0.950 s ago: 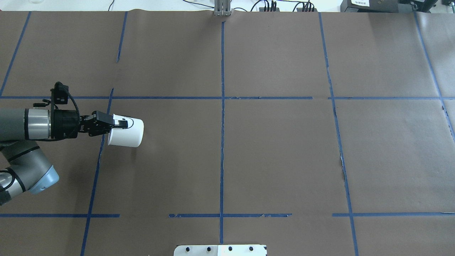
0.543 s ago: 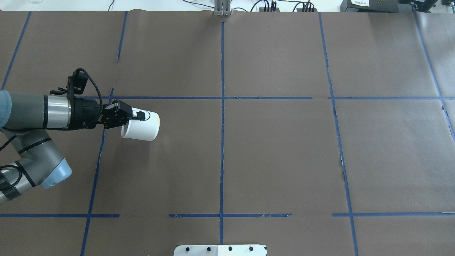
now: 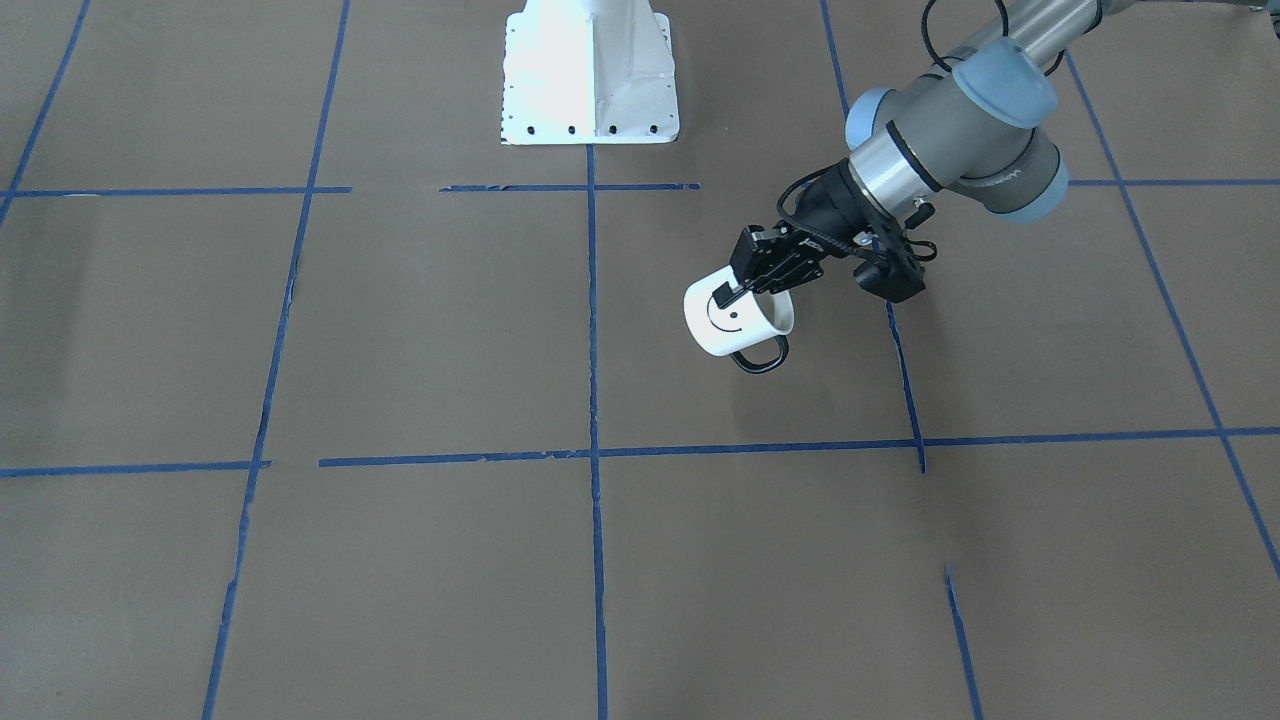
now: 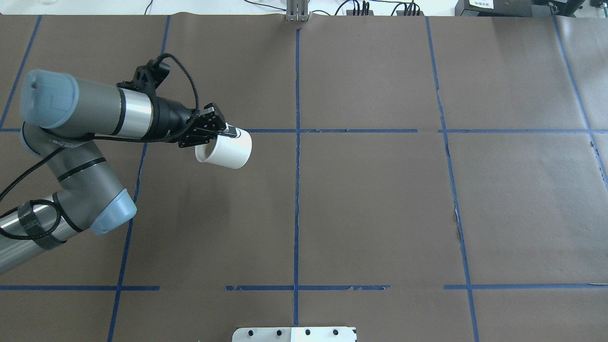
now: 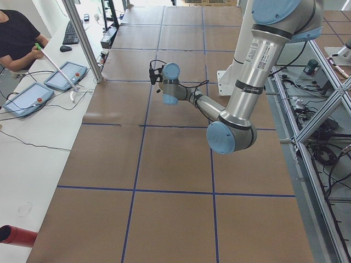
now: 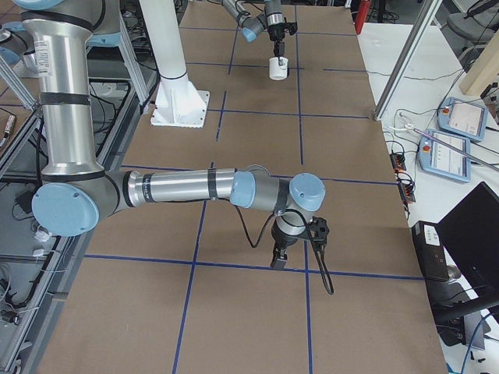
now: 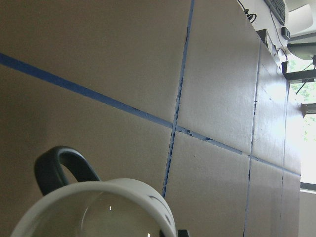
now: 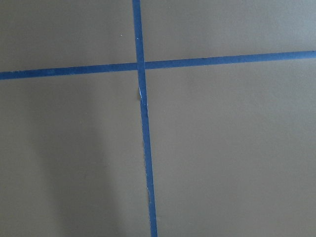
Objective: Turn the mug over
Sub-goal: 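Lift the mug with the left gripper and carry it toward the table center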
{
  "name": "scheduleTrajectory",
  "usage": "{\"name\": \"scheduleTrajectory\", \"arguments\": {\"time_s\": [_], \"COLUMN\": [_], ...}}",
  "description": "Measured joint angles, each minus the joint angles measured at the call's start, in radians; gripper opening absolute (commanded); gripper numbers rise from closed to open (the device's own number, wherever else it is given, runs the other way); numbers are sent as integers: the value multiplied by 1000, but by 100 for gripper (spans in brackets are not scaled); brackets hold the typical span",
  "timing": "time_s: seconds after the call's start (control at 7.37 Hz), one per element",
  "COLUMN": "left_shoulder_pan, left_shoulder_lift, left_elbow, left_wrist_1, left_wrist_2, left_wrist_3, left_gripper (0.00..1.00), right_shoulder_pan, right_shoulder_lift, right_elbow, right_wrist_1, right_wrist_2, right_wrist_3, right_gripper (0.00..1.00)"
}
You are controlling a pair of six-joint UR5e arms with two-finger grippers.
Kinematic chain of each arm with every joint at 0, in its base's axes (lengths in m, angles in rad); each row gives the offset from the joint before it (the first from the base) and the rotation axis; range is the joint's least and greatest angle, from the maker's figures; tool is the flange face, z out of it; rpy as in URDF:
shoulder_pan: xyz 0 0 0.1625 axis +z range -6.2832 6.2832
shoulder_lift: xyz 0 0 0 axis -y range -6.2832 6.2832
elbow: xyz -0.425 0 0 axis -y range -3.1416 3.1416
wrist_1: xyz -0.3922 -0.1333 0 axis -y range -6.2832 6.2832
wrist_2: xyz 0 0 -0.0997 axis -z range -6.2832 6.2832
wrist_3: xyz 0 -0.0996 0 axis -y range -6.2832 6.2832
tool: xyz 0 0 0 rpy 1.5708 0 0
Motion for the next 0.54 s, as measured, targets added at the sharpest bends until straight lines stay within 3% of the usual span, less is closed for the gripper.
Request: {"name": "scheduleTrajectory", "arguments": {"time_s": [0.41,0.54], "left_shoulder_pan": [41,75], "left_shoulder_lift": [-186,-255], "left_elbow": [-16,-13], "left_wrist_1": [396,536], "left_wrist_2": [27,76], "left_wrist_3": [150,210], "left_gripper": [0,0], "right_shoulder_pan": [0,0], "right_shoulder_lift": [1,0], "right_elbow": [0,0], "right_wrist_1": [0,0], "right_wrist_2": [0,0], "right_wrist_3": [0,0], "right_gripper": [100,100]}}
